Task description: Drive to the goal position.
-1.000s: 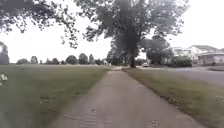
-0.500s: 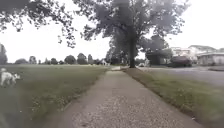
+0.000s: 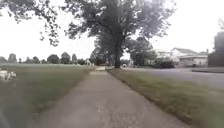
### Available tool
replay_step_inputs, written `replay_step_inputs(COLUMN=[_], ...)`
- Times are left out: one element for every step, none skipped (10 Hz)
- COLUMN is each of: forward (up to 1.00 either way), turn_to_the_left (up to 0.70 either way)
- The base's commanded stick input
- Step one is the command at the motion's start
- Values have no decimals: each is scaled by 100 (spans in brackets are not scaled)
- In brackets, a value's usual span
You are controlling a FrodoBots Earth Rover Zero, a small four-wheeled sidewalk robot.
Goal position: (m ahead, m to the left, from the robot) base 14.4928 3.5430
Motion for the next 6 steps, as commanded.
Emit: replay_step_inputs(forward=[70,70,70,70,70,70], turn_to_the_left=[0,0,0,0,0,0])
